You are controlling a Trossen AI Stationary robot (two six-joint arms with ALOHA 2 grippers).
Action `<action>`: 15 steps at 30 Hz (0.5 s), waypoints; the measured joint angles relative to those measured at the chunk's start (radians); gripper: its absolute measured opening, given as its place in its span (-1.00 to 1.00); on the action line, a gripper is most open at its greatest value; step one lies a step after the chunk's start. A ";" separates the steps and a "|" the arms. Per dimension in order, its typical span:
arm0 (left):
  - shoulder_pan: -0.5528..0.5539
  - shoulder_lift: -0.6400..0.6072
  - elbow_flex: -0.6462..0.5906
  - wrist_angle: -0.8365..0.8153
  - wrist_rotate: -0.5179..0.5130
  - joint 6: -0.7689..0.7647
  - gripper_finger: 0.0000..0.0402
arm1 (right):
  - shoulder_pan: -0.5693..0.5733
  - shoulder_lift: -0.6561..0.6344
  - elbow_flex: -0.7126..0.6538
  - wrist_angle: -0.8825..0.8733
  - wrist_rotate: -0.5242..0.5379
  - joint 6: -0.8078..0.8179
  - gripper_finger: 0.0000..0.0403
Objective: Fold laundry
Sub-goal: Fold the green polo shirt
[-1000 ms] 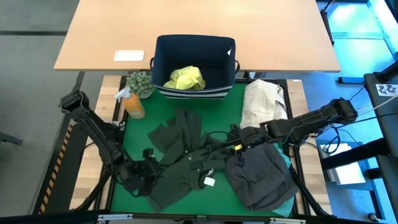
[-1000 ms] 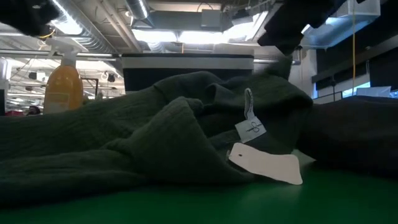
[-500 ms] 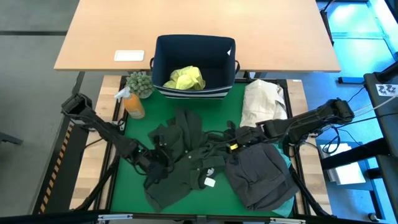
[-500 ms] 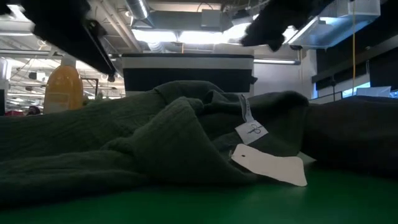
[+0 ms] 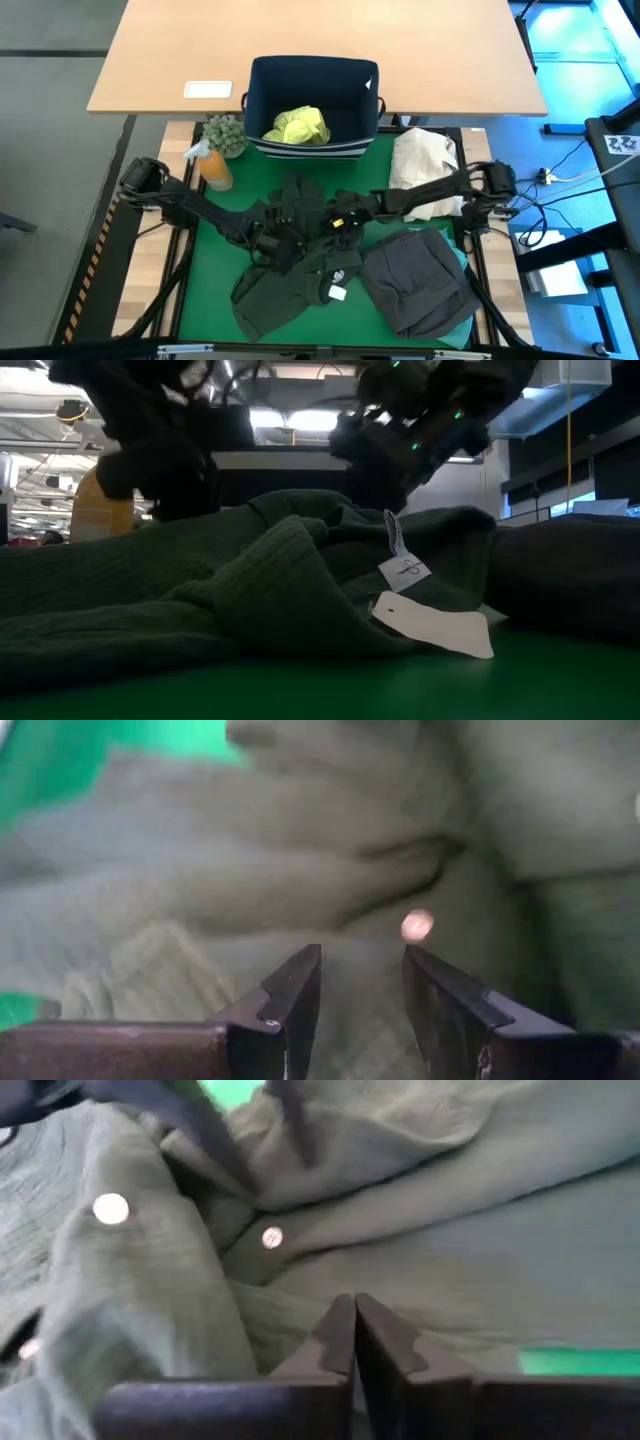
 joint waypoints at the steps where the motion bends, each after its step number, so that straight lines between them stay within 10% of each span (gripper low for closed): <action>1: 0.006 0.010 0.000 -0.017 0.012 -0.016 -0.32 | -0.003 0.017 0.011 -0.002 -0.016 0.001 -0.96; 15: -0.072 0.014 0.000 -0.481 0.053 -0.326 -0.36 | -0.002 0.036 0.074 -0.511 0.108 0.153 -0.98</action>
